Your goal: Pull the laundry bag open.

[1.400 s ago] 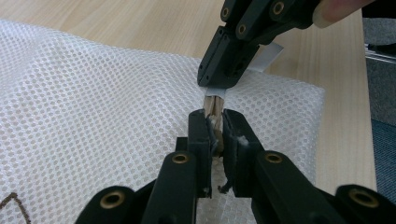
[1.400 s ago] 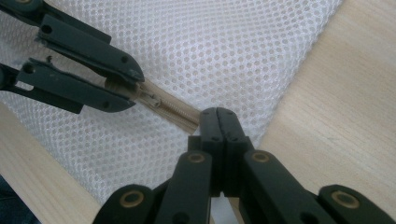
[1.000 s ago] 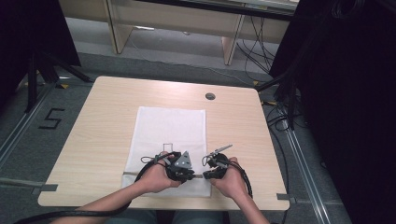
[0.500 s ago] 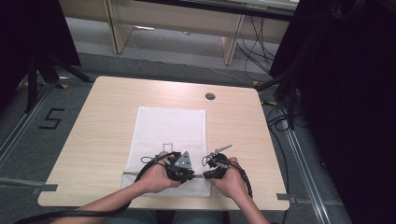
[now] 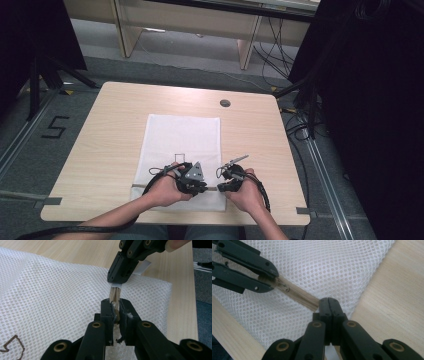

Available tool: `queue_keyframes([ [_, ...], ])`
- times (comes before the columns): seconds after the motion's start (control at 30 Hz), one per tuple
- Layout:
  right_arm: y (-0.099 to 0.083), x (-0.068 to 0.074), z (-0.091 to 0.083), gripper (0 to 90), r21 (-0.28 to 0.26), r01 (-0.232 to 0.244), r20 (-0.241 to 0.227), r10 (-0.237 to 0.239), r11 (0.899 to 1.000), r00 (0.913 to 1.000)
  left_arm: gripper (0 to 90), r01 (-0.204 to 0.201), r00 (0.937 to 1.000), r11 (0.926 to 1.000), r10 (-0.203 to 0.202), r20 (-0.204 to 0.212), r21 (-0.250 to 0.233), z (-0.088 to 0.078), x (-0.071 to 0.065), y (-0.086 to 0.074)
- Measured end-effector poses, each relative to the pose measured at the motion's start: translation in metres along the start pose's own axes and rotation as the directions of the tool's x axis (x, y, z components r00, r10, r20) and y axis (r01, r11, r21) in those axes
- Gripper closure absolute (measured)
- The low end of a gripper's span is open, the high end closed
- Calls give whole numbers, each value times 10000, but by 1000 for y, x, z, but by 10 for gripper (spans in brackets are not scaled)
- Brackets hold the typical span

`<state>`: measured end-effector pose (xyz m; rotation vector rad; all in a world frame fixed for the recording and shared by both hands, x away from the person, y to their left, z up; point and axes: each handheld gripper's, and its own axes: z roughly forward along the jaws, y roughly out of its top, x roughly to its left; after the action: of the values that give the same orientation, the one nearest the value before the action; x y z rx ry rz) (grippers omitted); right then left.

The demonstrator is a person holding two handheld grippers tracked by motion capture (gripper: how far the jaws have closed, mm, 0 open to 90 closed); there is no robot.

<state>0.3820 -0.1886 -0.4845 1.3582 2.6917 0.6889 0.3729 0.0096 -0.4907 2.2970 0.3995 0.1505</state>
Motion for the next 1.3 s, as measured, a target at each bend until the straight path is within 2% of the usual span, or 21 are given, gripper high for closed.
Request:
queue_keyframes([
  [0.03,0,-1,0,900,-47,101,-16,-102,9999,9999,818,-532,9986,9979,532,17,371,-4,4,0],
  [0.07,0,0,0,900,-15,22,-6,-22,10000,10000,818,9,10000,10000,-9,56,-18,-2,1,-1],
  [0.1,0,1,-1,900,89,-204,31,203,9998,9998,818,-36,10000,10000,36,-3,-25,-2,1,-1],
  [0.2,0,1,-1,900,71,-200,34,200,9998,9998,818,-17,10000,10000,17,20,-25,-2,1,-1],
  [0.27,0,-1,0,900,-47,58,5,-58,10000,10000,818,-9,10000,10000,9,5,-11,-3,1,-1],
  [0.3,0,-1,0,900,-35,74,-18,-74,10000,10000,818,-160,9999,9999,160,2,-3,-3,2,-1],
  [0.33,0,1,-1,900,76,-222,36,221,9997,9997,818,-105,9999,9999,105,9,-4,-3,1,-1],
  [0.37,0,1,-1,900,80,-239,62,239,9997,9997,818,-105,9999,9999,105,9,-4,-3,1,-1],
  [0.5,0,1,-1,900,90,-203,22,203,9998,9998,818,58,10000,10000,-57,64,-66,-5,2,-2],
  [0.63,0,1,-1,900,94,-201,32,200,9998,9998,818,-50,10000,10000,50,13,-9,-7,3,-3],
  [0.77,0,2,-1,900,103,-188,57,187,9998,9998,818,73,10000,10000,-73,32,-51,-7,2,-3],
  [0.83,0,1,-1,900,108,-198,44,197,9997,9998,818,39,10000,10000,-39,40,-34,-8,3,-3],
  [0.87,0,1,-1,900,100,-203,38,202,9997,9998,818,-130,9999,9999,130,-12,-55,-9,4,-3],
  [0.9,0,2,-1,900,107,-201,43,201,9997,9998,818,-130,9999,9999,130,-12,-55,-9,4,-3],
  [0.93,0,1,-1,900,102,-193,42,193,9998,9998,818,80,10000,9999,-80,46,-72,-9,3,-3],
  [1.17,0,1,-1,900,106,-205,36,205,9997,9998,818,-49,10000,10000,49,35,-30,-12,4,-3],
  [1.3,0,1,-1,900,86,-210,33,210,9997,9998,818,40,10000,10000,-40,11,-22,-12,4,-4],
])
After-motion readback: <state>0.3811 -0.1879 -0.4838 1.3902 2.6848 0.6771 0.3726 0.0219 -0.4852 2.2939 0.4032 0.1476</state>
